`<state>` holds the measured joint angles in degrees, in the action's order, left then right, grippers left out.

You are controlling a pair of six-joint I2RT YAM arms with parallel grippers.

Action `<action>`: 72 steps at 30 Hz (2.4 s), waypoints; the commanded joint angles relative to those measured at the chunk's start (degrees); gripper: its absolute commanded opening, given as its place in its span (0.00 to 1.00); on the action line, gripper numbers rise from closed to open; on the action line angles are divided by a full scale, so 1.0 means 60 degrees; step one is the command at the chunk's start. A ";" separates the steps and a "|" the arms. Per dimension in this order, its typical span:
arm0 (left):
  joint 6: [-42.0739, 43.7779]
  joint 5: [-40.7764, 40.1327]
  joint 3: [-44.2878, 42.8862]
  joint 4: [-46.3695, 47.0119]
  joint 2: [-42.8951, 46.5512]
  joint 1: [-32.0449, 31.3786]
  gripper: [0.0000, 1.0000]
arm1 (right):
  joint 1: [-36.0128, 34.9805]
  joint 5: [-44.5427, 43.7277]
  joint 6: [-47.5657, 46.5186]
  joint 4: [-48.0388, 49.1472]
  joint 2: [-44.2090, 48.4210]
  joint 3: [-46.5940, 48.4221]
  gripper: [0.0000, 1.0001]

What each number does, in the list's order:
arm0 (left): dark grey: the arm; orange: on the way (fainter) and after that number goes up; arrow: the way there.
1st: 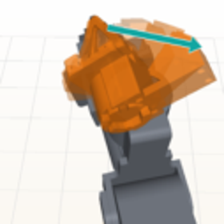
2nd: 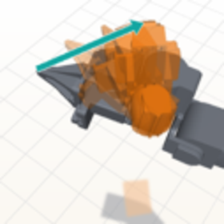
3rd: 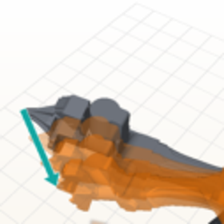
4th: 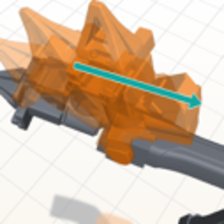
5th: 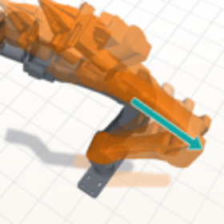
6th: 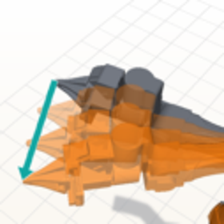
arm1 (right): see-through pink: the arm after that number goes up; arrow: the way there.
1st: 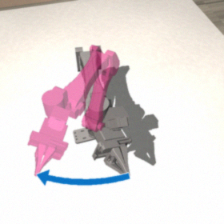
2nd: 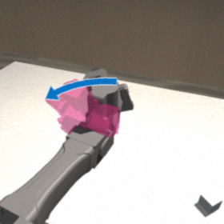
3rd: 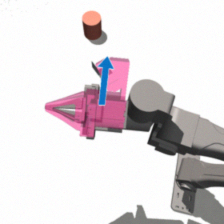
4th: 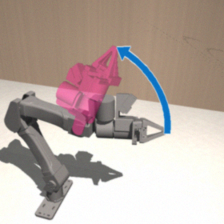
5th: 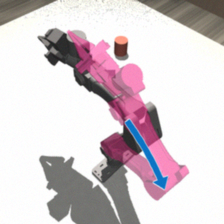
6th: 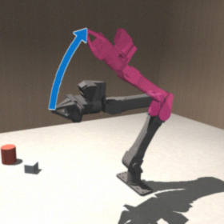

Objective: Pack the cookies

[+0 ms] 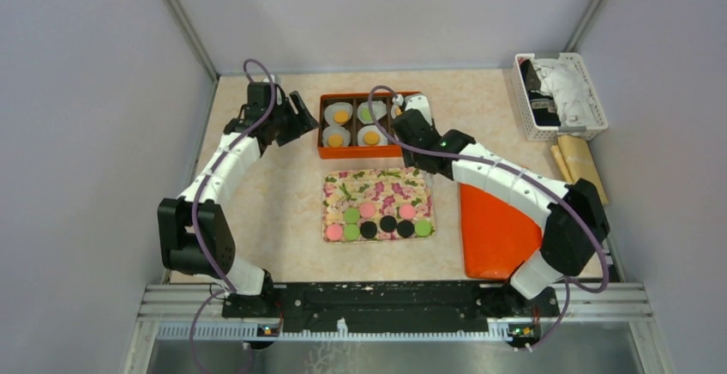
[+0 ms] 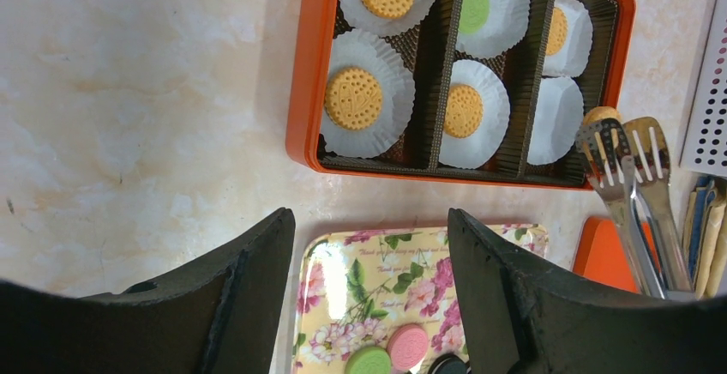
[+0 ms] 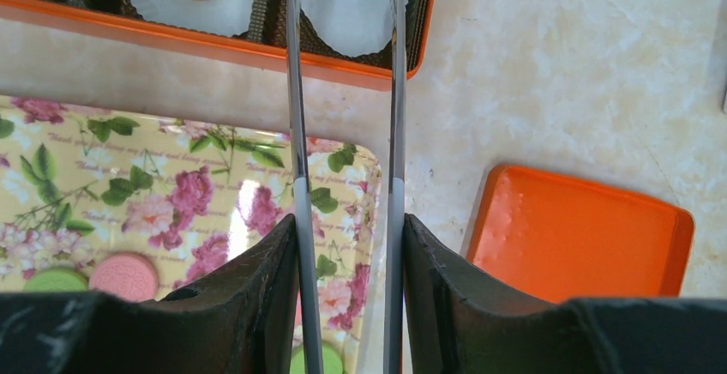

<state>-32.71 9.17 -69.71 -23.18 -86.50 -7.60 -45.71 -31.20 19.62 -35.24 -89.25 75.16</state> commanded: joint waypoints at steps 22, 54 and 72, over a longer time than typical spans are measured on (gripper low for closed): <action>0.0109 -0.0010 0.0040 0.0223 -0.0156 -0.0009 0.72 | 0.1011 0.0616 -0.0349 0.1172 -0.1079 0.0197 0.20; 0.0112 -0.0107 -0.0032 0.0098 -0.0346 -0.0009 0.72 | 0.1008 -0.0189 -0.0489 0.0817 0.0123 0.0795 0.44; 0.0130 0.0047 -0.0384 0.0008 0.0221 -0.0315 0.72 | 0.3648 -0.0319 -0.0688 0.1027 -0.0897 0.1083 0.45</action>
<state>-32.45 8.78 -69.71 -24.03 -88.64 -8.03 -26.61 -34.26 16.08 -32.23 -90.74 78.87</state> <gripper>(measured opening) 0.717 0.462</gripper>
